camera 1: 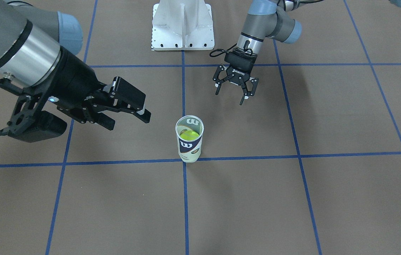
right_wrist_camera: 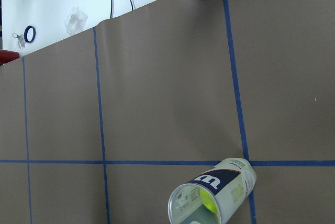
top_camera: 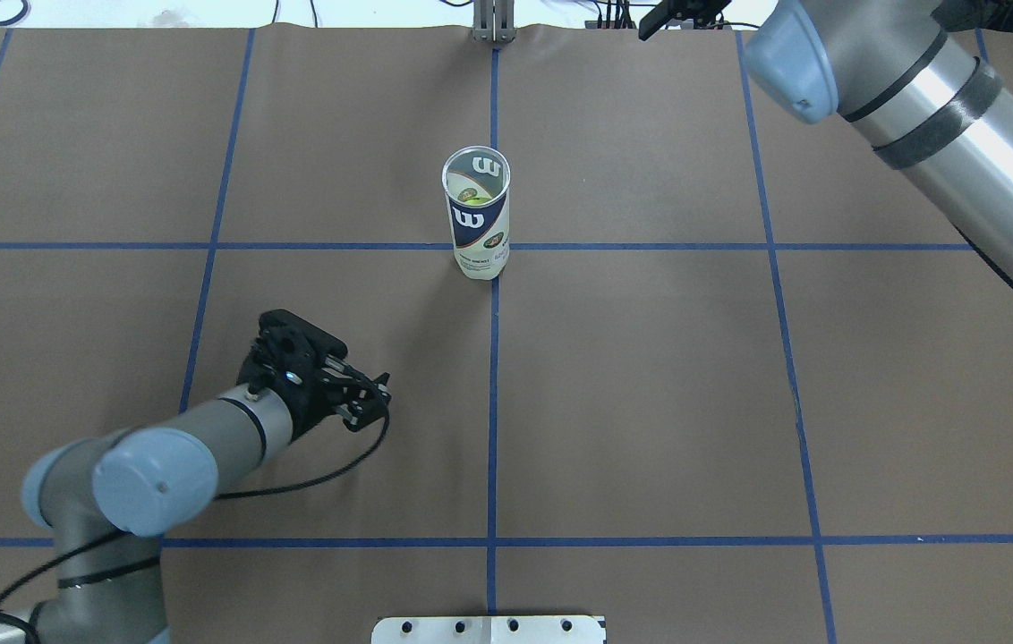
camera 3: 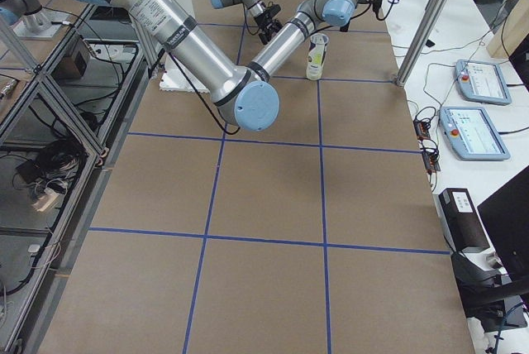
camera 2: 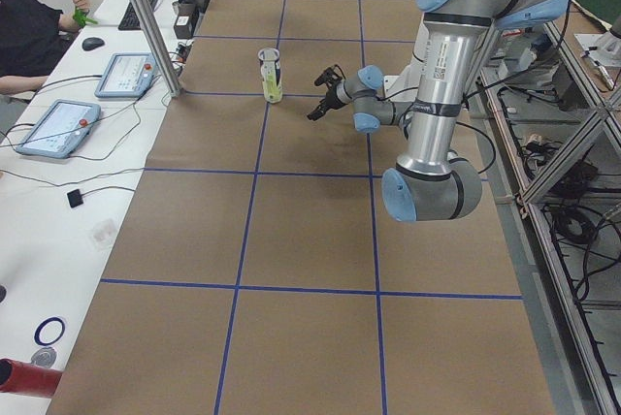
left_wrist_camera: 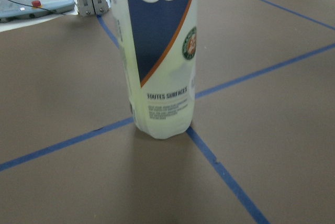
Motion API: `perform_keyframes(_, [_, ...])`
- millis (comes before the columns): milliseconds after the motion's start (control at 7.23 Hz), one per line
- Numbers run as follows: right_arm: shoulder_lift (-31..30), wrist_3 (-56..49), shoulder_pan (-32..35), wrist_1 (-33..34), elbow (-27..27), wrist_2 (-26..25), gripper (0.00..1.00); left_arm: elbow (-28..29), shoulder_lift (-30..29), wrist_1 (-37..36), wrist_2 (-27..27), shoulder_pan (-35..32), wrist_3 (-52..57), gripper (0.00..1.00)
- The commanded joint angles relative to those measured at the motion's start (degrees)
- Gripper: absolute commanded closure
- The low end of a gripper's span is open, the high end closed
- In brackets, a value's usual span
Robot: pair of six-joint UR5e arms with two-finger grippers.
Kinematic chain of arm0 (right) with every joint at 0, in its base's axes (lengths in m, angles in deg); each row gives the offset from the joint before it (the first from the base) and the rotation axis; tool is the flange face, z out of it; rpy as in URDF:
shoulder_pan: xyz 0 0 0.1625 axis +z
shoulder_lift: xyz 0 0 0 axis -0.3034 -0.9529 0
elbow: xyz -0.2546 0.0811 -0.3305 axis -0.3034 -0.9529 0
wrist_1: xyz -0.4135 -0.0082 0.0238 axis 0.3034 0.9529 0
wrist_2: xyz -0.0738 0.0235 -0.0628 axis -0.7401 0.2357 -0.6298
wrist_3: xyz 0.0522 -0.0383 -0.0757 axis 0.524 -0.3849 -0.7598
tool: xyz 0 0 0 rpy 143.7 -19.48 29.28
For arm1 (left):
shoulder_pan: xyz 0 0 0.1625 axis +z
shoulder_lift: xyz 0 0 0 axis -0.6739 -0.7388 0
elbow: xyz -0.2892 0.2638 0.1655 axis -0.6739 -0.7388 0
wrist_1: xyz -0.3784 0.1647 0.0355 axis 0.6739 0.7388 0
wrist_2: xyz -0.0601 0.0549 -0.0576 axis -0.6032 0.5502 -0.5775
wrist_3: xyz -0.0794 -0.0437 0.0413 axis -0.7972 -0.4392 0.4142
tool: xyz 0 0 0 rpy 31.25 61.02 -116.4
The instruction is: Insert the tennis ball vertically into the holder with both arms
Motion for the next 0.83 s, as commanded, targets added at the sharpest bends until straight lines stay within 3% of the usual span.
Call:
perform_keyframes(0, [-5.37, -6.25, 3.71, 0.06, 1.24, 1.45, 0.00, -5.66, 3.41, -9.48, -25.17, -14.96, 0.85, 0.00])
perform_keyframes(138, [-8.61, -9.93, 4.77, 0.15, 1.68, 1.45, 0.00, -6.81, 2.89, -15.37, -36.52, -22.79, 3.12, 0.00])
perform_keyframes(277, [-12.39, -15.71, 6.09, 0.15, 1.94, 1.36, 0.00, -6.83, 3.14, -18.91, -44.47, -29.65, 8.27, 0.00])
perform_keyframes(415, [-16.69, -22.91, 7.66, 0.15, 1.86, 1.36, 0.00, -6.83, 4.19, -23.99, -46.20, -34.51, 15.81, 0.00])
perform_keyframes(691, [-25.13, -38.72, 10.22, 0.94, 0.64, 0.84, 0.00, -5.34, 4.64, -34.53, -49.79, -45.83, 20.70, 0.00])
